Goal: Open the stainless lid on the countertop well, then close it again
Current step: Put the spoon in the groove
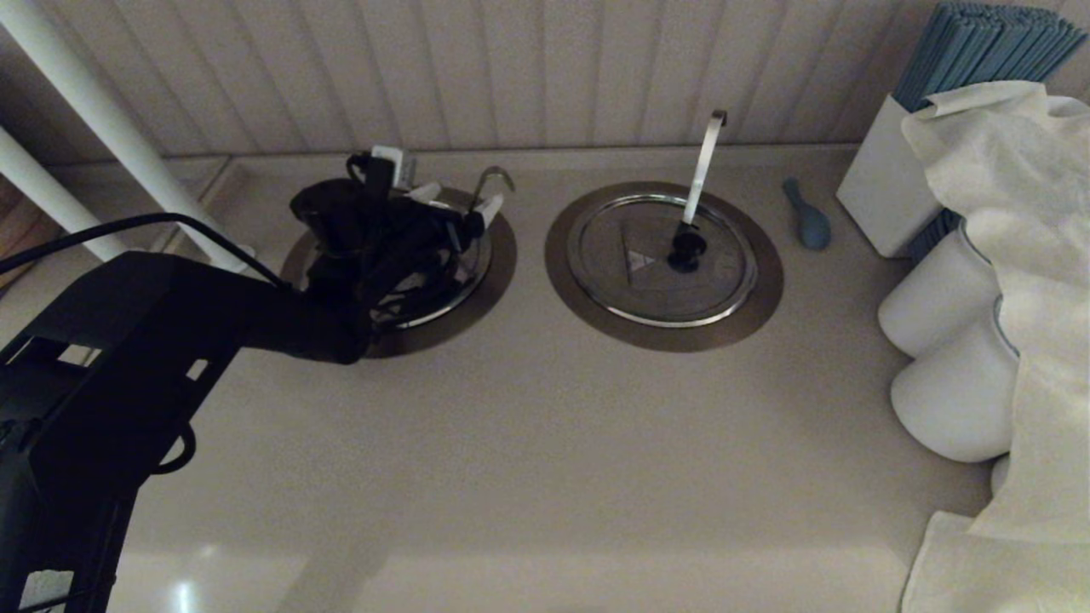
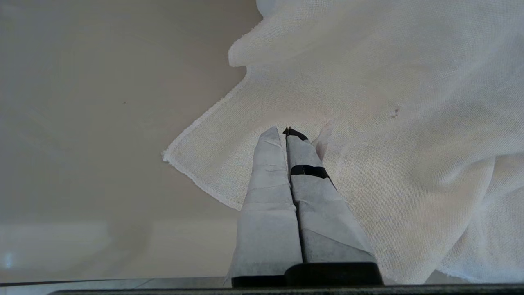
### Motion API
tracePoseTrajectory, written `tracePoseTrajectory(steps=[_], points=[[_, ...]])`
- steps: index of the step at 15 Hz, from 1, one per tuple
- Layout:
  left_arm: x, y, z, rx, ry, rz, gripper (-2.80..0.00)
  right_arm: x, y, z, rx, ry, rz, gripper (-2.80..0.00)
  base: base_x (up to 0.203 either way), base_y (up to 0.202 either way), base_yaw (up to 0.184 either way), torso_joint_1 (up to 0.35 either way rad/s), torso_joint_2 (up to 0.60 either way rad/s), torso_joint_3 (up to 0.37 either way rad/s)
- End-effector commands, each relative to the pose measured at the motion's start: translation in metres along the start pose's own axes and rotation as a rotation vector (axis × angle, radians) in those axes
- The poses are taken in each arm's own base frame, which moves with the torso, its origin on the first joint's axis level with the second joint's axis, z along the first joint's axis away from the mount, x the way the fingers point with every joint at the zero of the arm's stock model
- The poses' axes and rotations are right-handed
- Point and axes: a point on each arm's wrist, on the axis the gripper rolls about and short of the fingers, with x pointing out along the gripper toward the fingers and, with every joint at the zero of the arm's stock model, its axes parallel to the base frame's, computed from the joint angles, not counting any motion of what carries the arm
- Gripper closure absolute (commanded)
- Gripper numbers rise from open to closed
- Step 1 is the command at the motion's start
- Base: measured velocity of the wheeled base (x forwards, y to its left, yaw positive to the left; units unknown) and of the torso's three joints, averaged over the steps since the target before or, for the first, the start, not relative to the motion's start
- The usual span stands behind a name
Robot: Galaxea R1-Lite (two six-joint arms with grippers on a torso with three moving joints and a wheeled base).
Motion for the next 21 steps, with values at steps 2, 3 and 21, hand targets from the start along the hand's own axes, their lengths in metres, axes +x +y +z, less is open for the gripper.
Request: tracePoseTrajectory(steps=[2,3,21], points=[[0.005,0.001,0.007,0.01,-0.041,0.022,-2.8,0.0,0.0,0.0,0.0,0.0,0.0,0.0,0.0,0.0,0.0,0.0,0.0,0.0],[0.005,0.004,0.006,0.01,-0.042,0.029,-2.8,0.0,0.0,0.0,0.0,0.0,0.0,0.0,0.0,0.0,0.0,0.0,0.0,0.0],[0.017,0.017,-0.019,0.011,0.006,0.077,-2.8,0.0,0.0,0.0,0.0,0.0,0.0,0.0,0.0,0.0,0.0,0.0,0.0,0.0]])
